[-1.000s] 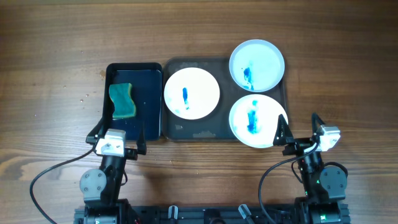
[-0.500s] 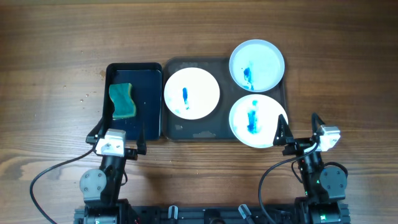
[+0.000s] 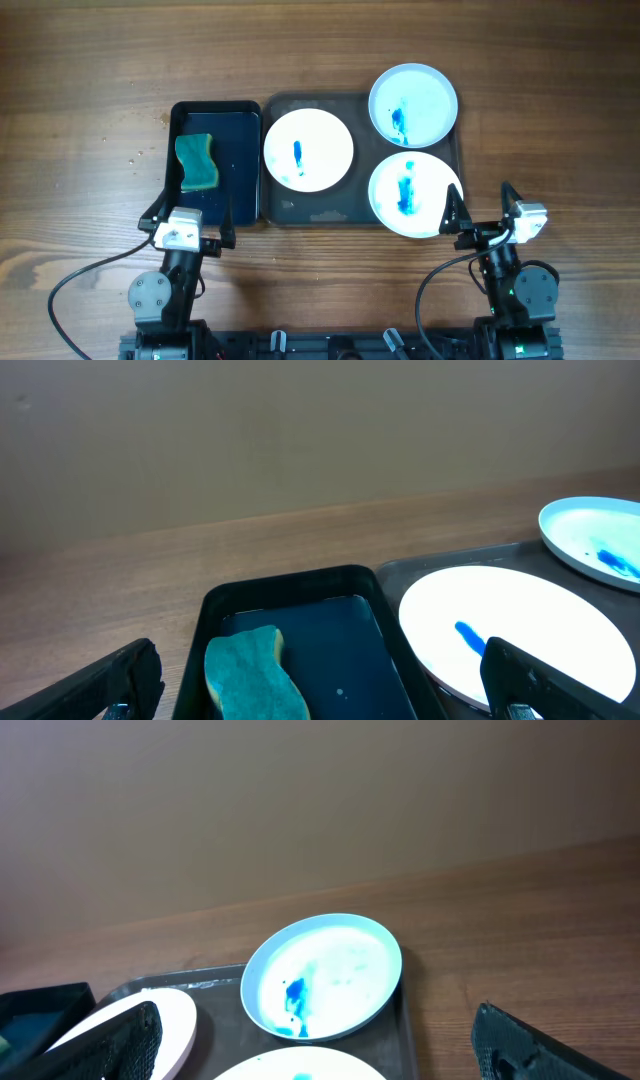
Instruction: Clean dirty plates on tray and stack at the side
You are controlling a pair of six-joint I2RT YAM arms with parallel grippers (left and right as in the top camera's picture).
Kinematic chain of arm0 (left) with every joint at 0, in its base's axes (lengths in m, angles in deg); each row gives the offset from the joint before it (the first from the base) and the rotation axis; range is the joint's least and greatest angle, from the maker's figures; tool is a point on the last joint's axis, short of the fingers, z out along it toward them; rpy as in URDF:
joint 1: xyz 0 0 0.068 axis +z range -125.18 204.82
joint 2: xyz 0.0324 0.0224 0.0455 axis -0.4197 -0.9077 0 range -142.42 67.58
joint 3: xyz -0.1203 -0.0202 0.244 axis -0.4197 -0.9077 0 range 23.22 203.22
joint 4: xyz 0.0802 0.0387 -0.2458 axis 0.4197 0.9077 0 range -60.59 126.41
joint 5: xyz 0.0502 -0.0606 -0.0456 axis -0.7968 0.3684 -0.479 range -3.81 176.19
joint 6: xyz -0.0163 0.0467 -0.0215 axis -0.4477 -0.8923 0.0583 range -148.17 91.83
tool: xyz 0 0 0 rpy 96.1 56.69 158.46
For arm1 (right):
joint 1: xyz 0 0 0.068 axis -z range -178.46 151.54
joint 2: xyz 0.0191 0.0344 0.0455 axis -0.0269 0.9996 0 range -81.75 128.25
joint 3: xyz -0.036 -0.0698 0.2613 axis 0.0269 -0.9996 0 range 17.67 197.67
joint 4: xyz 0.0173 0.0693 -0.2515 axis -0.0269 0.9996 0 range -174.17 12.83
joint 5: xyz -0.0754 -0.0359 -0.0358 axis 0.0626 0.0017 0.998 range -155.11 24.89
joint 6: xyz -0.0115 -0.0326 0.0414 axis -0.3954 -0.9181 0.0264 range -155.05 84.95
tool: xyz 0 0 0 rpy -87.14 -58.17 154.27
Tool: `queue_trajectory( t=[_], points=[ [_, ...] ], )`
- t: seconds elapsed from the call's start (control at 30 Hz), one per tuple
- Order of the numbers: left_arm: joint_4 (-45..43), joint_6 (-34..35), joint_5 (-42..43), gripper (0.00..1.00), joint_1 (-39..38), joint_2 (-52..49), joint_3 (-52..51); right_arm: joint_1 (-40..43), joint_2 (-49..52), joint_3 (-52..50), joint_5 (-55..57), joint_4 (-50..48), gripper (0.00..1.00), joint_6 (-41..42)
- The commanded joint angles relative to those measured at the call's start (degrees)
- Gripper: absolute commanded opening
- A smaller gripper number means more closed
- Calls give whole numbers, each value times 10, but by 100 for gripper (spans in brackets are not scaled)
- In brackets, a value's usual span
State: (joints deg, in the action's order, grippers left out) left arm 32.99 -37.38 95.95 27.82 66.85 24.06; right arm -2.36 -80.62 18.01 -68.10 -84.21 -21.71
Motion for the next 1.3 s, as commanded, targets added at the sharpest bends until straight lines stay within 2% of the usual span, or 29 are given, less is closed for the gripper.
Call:
queue_trajectory(
  t=[0.0,0.5,0.77,0.83,0.97,1.1,1.2,1.27],
  points=[
    [-2,-7,9,100,-2,2,-5,-3,2,0,-9,-1,100,-7],
    [-2,-9,9,100,-2,2,-5,-3,2,0,-11,-2,100,6],
    [-24,-7,94,100,-2,2,-5,-3,3,0,-72,-6,100,31],
    [-21,21,97,100,-2,1,2,-3,7,5,-86,-3,100,29],
    [16,37,100,100,-2,-27,40,-3,42,31,-110,-3,100,-11],
    [74,37,103,100,-2,-110,129,-3,127,101,-115,-3,100,-28],
    [141,37,115,100,-2,-184,211,-3,204,161,-140,-1,100,-29],
    [232,37,121,100,-2,-254,298,-3,275,214,-162,15,100,-29]
  ],
)
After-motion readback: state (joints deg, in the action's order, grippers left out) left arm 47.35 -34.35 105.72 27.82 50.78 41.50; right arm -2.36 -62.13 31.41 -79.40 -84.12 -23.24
